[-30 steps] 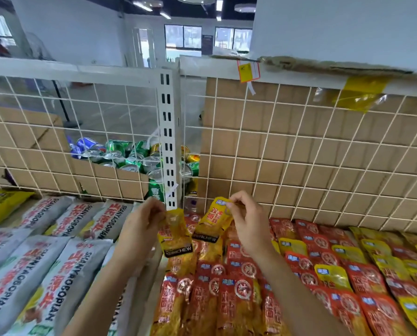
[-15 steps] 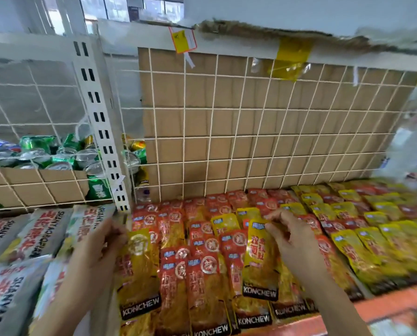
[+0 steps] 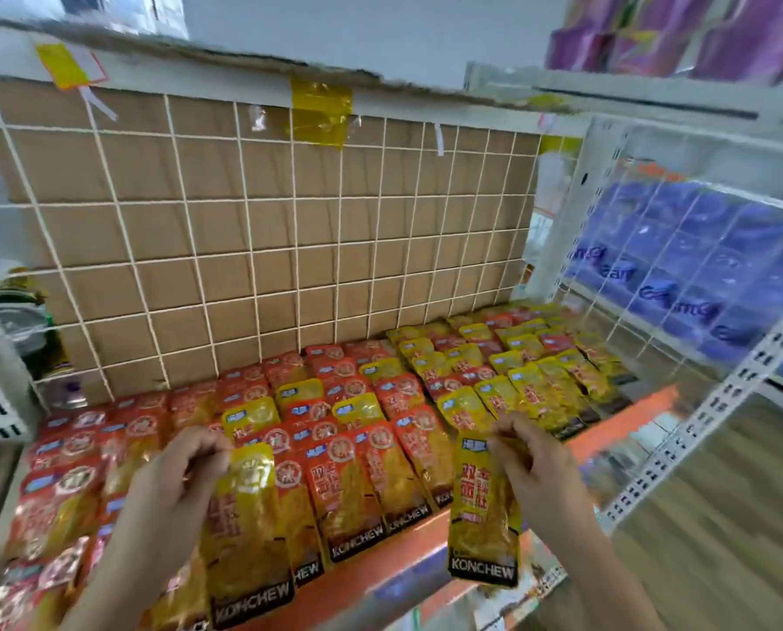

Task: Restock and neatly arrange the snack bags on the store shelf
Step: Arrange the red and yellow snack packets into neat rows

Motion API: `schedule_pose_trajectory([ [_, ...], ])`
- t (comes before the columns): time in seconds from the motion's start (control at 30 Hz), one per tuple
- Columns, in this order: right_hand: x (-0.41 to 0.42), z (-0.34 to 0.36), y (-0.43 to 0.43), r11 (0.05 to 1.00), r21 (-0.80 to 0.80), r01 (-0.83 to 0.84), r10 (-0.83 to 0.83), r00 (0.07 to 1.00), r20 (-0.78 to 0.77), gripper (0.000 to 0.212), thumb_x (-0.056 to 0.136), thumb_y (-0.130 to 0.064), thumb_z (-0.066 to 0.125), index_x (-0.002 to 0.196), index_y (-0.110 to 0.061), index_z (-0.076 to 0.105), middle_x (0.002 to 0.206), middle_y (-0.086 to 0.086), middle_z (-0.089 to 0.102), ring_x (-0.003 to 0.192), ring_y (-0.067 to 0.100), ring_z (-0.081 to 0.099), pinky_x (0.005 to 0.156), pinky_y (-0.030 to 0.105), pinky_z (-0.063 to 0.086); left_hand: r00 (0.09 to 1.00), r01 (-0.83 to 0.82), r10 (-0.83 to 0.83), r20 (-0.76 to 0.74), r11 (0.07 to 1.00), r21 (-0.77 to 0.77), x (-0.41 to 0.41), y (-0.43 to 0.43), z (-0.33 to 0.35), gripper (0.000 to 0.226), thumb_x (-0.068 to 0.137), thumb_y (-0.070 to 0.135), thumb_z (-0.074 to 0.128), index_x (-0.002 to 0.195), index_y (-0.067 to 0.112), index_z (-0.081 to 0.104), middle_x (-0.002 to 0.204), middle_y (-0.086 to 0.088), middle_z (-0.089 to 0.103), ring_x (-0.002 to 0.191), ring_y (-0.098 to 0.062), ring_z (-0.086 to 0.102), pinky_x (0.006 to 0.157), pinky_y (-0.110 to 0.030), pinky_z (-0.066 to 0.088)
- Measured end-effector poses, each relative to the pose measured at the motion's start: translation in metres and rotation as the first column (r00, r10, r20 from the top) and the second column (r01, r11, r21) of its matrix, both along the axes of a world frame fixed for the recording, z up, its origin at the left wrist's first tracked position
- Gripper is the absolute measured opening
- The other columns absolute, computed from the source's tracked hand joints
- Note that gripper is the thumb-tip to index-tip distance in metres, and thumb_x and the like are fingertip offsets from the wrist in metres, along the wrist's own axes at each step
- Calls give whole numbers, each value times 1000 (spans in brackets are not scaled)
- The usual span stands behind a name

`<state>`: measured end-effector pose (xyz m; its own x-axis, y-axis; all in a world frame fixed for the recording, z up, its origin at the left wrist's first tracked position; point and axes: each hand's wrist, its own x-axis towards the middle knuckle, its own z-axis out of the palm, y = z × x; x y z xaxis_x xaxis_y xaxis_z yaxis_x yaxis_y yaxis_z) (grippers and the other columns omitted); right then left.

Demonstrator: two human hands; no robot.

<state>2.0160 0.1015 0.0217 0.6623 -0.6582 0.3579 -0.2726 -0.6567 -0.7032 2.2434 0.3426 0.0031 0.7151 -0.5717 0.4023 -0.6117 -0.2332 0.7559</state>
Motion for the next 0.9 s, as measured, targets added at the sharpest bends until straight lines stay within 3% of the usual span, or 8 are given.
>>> schedule_pose_trajectory([
  [0.1, -41, 4, -22, 998, 15, 54, -54, 999, 1, 18, 88, -4, 59, 81, -20, 57, 56, -7, 53, 53, 3, 50, 47, 12, 31, 998, 56, -56, 28, 998, -10, -30, -30, -1, 49, 85, -2, 61, 81, 46, 52, 79, 16, 60, 76, 5, 54, 63, -6, 36],
  [0.23, -88, 4, -49, 995, 19, 96, -96, 995, -17, 30, 87, -5, 59, 75, -32, 51, 64, -20, 59, 54, 1, 51, 47, 12, 32, 996, 87, -87, -4, 996, 4, -77, -67, 0, 37, 84, -7, 59, 75, 29, 53, 73, 6, 60, 73, 2, 53, 62, -9, 36],
  [0.33, -118, -3, -68, 994, 24, 104, -104, 995, -15, 30, 88, -8, 60, 73, -32, 50, 72, -11, 61, 54, 3, 50, 49, 17, 33, 996, 90, -90, 9, 996, 4, -108, -89, 1, 39, 83, -9, 58, 71, 27, 51, 72, 5, 59, 72, 8, 53, 61, -5, 36],
  [0.47, -145, -11, -87, 986, 102, 131, -133, 991, 11, 21, 87, -13, 59, 80, -32, 55, 69, -9, 60, 53, 6, 49, 53, 26, 36, 989, 147, -147, 2, 989, 21, -132, -110, -2, 35, 86, -4, 56, 80, 29, 49, 77, 8, 56, 65, -8, 50, 58, -17, 35],
  [0.6, -159, -11, -101, 985, 93, 146, -146, 989, -8, 24, 88, -5, 58, 75, -26, 56, 58, -13, 56, 47, 6, 46, 45, 15, 31, 984, 179, -179, -20, 982, 54, -140, -127, -2, 38, 88, -1, 55, 80, 36, 50, 77, 2, 54, 65, -20, 48, 57, -29, 36],
  [0.77, -155, -16, -125, 985, 98, 144, -144, 990, -9, 21, 88, -4, 58, 76, -22, 58, 55, -14, 54, 48, 5, 47, 45, 13, 30, 981, 190, -187, -46, 979, 71, -133, -158, -2, 33, 87, -1, 56, 74, 29, 51, 76, 12, 58, 68, -6, 52, 58, -13, 36],
  [0.9, -143, -20, -157, 981, 114, 157, -154, 987, -34, 27, 89, -7, 57, 73, -28, 54, 57, -15, 55, 49, 6, 46, 45, 14, 28, 976, 200, -194, -96, 979, 51, -121, -197, -4, 31, 87, 2, 57, 77, 31, 52, 75, 14, 58, 67, -6, 52, 58, -13, 35],
])
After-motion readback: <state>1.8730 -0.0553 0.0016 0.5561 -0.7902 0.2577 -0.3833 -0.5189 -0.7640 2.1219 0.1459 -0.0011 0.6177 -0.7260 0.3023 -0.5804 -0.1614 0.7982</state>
